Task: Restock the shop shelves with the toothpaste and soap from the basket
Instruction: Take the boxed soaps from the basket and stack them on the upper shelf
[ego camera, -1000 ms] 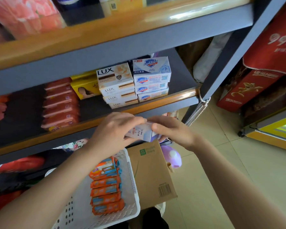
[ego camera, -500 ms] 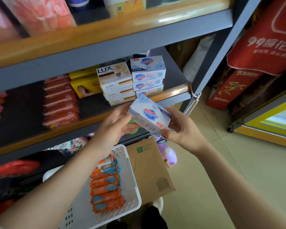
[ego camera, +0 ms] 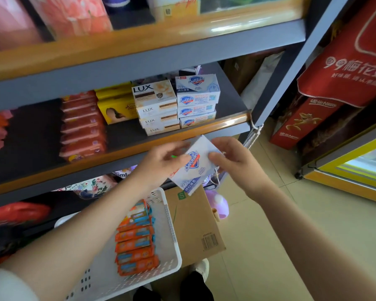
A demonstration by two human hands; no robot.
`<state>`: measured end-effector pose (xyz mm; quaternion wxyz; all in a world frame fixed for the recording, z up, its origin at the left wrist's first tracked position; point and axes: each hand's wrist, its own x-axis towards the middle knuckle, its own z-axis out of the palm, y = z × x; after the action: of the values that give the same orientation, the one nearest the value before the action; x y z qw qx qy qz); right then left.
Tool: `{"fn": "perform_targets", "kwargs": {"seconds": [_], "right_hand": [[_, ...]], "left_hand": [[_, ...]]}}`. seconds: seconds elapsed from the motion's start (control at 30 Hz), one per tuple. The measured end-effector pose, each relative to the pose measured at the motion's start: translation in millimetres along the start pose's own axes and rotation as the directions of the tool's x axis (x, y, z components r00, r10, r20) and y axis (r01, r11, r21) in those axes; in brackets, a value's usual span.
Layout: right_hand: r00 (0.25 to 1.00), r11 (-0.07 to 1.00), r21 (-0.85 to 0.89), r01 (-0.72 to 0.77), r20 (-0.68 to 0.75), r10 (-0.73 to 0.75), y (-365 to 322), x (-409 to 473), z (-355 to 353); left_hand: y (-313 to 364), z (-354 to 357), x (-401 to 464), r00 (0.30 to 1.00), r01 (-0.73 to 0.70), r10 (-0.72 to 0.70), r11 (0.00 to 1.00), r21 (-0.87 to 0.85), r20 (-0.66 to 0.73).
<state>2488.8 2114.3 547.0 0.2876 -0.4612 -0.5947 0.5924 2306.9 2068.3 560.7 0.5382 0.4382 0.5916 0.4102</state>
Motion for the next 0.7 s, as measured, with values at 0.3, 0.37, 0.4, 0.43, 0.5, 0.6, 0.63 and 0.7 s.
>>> {"fn": "perform_targets", "kwargs": {"seconds": [0.3, 0.37, 0.4, 0.43, 0.5, 0.6, 0.63, 0.7], "right_hand": [[0.933, 0.906, 0.422, -0.032, -0.313, 0.179, -33.9, 43.1, -22.8], [0.913, 0.846, 0.533, 0.011, -0.35, 0.208, -40.8, 51.0, -23.1], [0.906, 0.824, 0.566, 0.032, -0.364, 0.216, -44.3, 54.7, -23.2], [0.901, 0.811, 0.584, 0.049, -0.377, 0.217, -47.1, 59.4, -23.3], [0.894, 0.796, 0.6, 0.085, -0.398, 0.204, -53.4, 68.4, -22.6], [0.878, 0.831, 0.549, 0.085, -0.436, 0.198, -58.5, 87.4, -19.6], [0.875, 0.867, 0.494, 0.057, -0.444, 0.195, -59.6, 93.5, -18.0], [0.889, 0.915, 0.402, 0.017, -0.424, 0.17, -60.6, 103.8, -15.7]], "left_hand": [[41.6, -14.9, 39.3, 0.827, -0.305, 0.549, 0.616, 0.726, -0.118], [48.3, -19.9, 56.4, 0.818, -0.282, 0.572, 0.498, 0.82, -0.067], [49.9, -20.8, 64.8, 0.833, -0.243, 0.549, 0.471, 0.848, -0.066], [50.7, -20.4, 72.1, 0.848, -0.2, 0.523, 0.457, 0.867, -0.08], [50.5, -16.9, 80.8, 0.869, -0.136, 0.48, 0.467, 0.874, -0.121], [49.3, -10.5, 84.1, 0.886, -0.111, 0.436, 0.53, 0.841, -0.158], [49.5, -9.0, 84.0, 0.886, -0.13, 0.44, 0.54, 0.831, -0.147], [51.5, -8.2, 85.1, 0.878, -0.177, 0.466, 0.532, 0.828, -0.112]]}}
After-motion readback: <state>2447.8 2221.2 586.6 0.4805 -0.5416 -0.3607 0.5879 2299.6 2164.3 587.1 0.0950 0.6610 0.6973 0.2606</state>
